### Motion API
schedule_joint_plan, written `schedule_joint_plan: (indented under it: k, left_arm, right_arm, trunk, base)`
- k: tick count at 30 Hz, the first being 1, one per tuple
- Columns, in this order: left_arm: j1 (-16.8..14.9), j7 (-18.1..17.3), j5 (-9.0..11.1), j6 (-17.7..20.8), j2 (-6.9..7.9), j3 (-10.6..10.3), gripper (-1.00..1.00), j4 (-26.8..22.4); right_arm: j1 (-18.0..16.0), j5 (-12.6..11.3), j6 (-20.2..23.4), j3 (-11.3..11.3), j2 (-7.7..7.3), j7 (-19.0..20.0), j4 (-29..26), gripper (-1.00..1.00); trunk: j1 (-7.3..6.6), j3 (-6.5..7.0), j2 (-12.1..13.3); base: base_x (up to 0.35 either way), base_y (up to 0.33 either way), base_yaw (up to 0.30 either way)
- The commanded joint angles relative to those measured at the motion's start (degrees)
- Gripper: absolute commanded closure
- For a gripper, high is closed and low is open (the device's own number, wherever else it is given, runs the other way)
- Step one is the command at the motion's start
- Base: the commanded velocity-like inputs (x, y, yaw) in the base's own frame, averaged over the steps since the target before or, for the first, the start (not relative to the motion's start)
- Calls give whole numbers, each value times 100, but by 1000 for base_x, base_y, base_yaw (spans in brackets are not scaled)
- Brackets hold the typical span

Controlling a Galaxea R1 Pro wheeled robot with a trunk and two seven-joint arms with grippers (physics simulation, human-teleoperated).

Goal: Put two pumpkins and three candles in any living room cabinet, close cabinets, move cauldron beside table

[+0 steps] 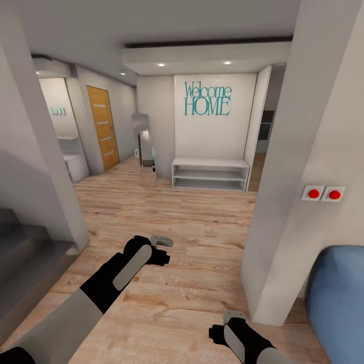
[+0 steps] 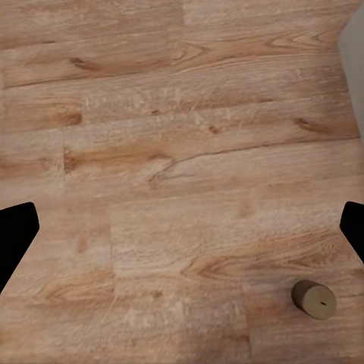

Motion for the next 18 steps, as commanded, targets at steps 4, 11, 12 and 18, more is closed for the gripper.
schedule_joint_plan:
  k: [4,11,12,18]
  left_arm:
    - [-8,64,59,-3,6,-17,-100,10]
    - [-8,69,51,-6,5,-22,-100,14]
    - [-8,71,49,-6,5,-27,-100,12]
    - [-8,69,50,-6,5,-28,-100,8]
  right_arm:
    - [-2,-59,25,182,-7,113,-4,-100]
    - [-2,-59,13,213,-13,146,10,-100]
    - [-2,-62,11,204,-23,138,14,-100]
    - [-2,-74,2,176,-40,105,19,-100]
  trunk:
    - [89,-80,-168]
    - [243,-206,-449]
    - [265,-224,-489]
    - [397,-332,-729]
  base:
    - [0,0,0]
    - [0,0,0]
    - [0,0,0]
    - [0,0,0]
